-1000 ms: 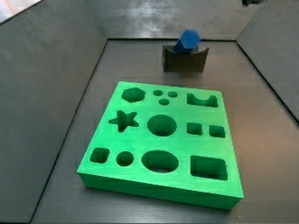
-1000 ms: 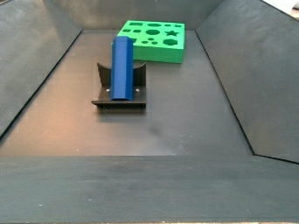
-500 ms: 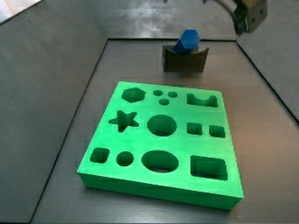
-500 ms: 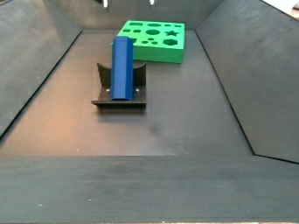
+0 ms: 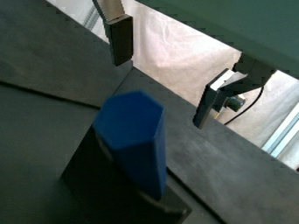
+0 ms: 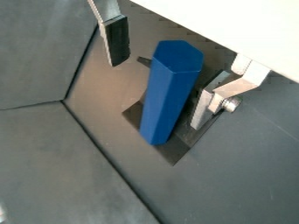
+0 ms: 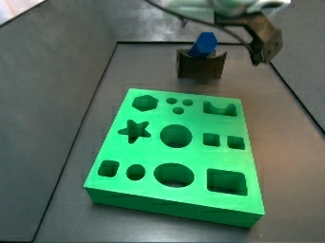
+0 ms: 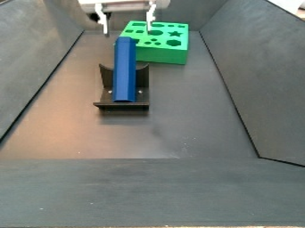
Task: Pick up the hexagon object. Move up. Place the hexagon object on the fixture. Regrasp the hexagon object. Move to above the board. Insert the hexagon object.
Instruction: Regrasp the hexagon object.
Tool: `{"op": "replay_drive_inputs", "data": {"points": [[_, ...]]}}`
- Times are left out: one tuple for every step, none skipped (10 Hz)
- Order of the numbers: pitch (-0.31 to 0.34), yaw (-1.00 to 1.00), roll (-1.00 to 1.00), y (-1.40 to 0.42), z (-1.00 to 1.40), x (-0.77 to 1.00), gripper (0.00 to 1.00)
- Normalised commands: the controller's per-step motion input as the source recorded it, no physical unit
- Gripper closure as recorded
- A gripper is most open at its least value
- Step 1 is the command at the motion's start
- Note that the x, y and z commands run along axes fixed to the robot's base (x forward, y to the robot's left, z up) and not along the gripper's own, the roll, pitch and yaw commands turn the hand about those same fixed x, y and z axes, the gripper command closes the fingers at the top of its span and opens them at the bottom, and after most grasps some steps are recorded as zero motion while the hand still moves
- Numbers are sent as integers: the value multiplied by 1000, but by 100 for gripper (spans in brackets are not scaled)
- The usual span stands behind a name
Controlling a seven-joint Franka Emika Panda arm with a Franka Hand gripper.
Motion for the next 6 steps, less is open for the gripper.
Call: {"op": "replay_drive_inputs", "data": {"points": [[27,61,86,-37,-994,319,0],[30,63,90,-41,-896,297,0],[39,74,97,-46,-656,247,0],[43,76,100,-46,-564,230,0],[46,80,109,-42,-382,200,0],[48,85,114,-43,-250,179,0]]}}
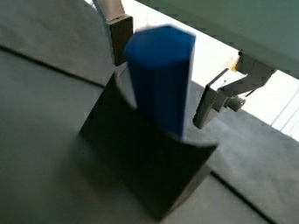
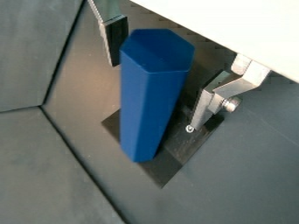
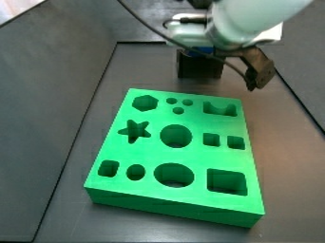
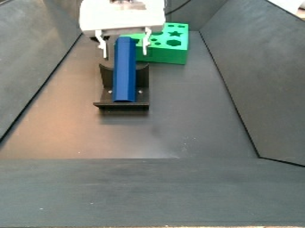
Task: Pick up the hexagon object. Move up. Place the hexagon object on the fixture. Regrasp the hexagon object. Move to above the board. Insert the hexagon object.
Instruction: Regrasp the hexagon object, then move to above the board.
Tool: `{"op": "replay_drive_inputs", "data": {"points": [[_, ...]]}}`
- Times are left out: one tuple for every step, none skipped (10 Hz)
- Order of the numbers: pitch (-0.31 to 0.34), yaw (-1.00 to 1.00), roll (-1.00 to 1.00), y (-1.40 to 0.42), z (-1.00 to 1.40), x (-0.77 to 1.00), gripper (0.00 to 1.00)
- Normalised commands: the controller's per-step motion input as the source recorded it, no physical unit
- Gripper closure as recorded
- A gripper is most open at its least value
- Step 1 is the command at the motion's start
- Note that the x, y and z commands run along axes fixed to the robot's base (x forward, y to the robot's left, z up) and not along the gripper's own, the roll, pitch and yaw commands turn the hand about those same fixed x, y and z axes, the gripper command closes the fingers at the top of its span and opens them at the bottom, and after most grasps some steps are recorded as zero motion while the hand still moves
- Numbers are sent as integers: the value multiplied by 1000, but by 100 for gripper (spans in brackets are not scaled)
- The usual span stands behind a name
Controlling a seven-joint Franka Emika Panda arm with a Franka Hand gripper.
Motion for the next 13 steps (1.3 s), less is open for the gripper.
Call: {"op": "replay_drive_inputs", "data": {"points": [[0,0,0,0,0,0,100],[131,-12,-159,-256,1000,-269,100],[126,-6,-157,-253,1000,-268,100],[95,19,-144,-225,1000,-256,100],[72,49,-129,-196,1000,-239,100],[49,55,-100,-189,1000,-231,100],[28,55,-64,-168,1000,-215,100],[24,52,-58,-160,1000,-209,100],[7,41,-46,-141,1000,-195,100],[2,31,-44,-130,1000,-190,100],[-10,19,-41,-112,1000,-178,100],[-10,13,-40,-103,1000,-172,100],[-10,-4,-43,-76,1000,-154,100]]}}
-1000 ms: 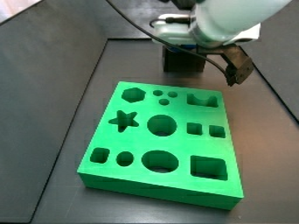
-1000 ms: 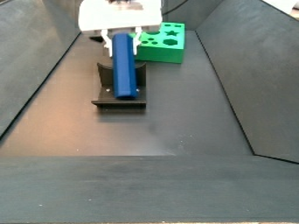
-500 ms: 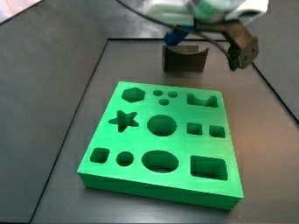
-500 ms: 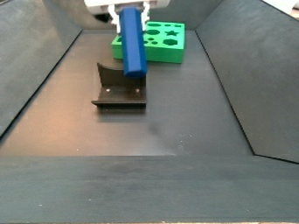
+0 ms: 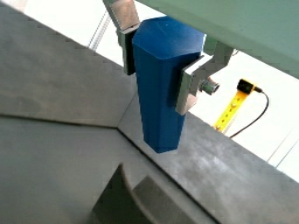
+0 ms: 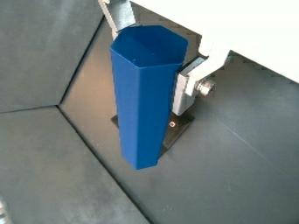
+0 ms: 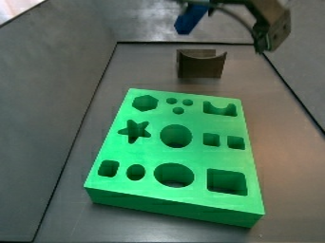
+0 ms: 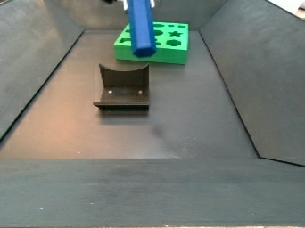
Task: Pick up the hexagon object. Move up. Place the hexagon object on the fixture. Regrasp the hexagon object. Move to above the board. Insert the hexagon object.
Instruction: Move to above the board.
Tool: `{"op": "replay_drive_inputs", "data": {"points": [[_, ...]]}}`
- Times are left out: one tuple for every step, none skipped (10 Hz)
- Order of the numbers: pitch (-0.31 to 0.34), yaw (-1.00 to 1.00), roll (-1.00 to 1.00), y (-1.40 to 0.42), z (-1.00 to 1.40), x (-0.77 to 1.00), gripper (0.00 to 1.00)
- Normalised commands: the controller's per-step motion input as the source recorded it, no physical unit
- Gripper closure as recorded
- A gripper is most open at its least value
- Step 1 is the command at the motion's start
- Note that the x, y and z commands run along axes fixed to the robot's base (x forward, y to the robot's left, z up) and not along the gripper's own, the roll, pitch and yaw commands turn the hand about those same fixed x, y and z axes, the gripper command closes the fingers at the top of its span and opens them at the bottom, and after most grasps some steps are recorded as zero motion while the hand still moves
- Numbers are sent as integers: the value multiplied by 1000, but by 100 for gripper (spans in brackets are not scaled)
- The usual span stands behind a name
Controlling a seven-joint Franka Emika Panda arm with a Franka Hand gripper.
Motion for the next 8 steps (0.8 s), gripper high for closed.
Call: {"op": "replay_drive_inputs", "data": {"points": [[-7,-9,-46,-61,1000,-148,100],[-4,-14,-49,-45,1000,-143,100],[-2,-15,-52,-33,1000,-137,100],[-2,-15,-52,-11,855,-115,100],[-1,-17,-53,-6,756,-101,100],[11,-13,-53,7,514,-72,100],[15,-10,-54,10,416,-63,100],[27,-8,-57,8,219,-47,100]]}}
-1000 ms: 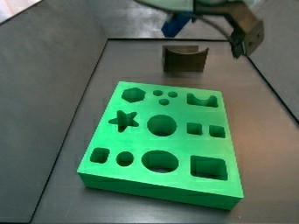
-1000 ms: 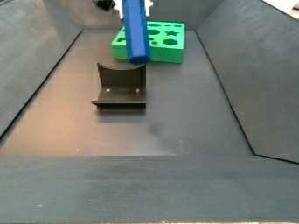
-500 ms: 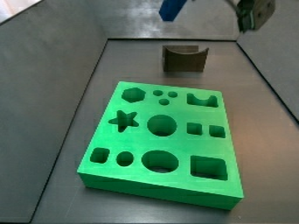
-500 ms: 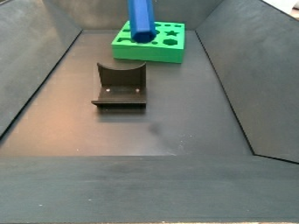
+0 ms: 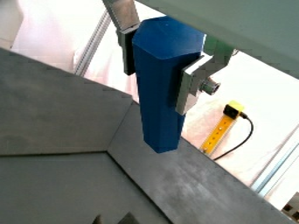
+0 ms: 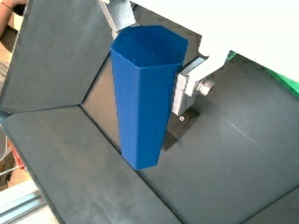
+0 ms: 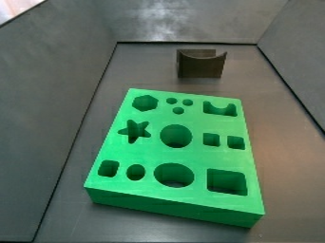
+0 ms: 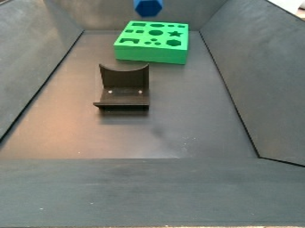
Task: Pick up the hexagon object. Move up. Place the hexagon object on the fixture. Regrasp the hexagon object. Move to above the board. Insert the hexagon object.
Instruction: Move to above the board.
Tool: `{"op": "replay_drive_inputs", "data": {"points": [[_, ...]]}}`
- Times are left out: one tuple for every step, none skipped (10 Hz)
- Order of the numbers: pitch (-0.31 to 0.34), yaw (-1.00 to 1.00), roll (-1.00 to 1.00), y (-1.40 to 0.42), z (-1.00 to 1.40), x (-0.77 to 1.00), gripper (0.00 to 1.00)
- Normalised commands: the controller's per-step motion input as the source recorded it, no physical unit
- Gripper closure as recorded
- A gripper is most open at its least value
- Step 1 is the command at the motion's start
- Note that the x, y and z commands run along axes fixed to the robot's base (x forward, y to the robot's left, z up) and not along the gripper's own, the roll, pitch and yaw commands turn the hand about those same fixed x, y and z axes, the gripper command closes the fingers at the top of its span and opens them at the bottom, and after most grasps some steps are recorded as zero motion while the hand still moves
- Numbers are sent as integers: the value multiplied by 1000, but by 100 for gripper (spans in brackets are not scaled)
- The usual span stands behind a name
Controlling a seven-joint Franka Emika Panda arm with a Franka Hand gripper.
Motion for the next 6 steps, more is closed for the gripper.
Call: {"op": "replay_drive_inputs", "data": {"points": [[-64,-80,-1000,-1000,499,-565,100],[-69,-77,-1000,-1000,495,-564,100],[-78,-72,-1000,-1000,566,-646,100],[-84,-71,-1000,-998,570,-707,100],[-101,-77,-1000,-613,391,-530,100],[-113,-77,-1000,-313,241,-377,100]]}}
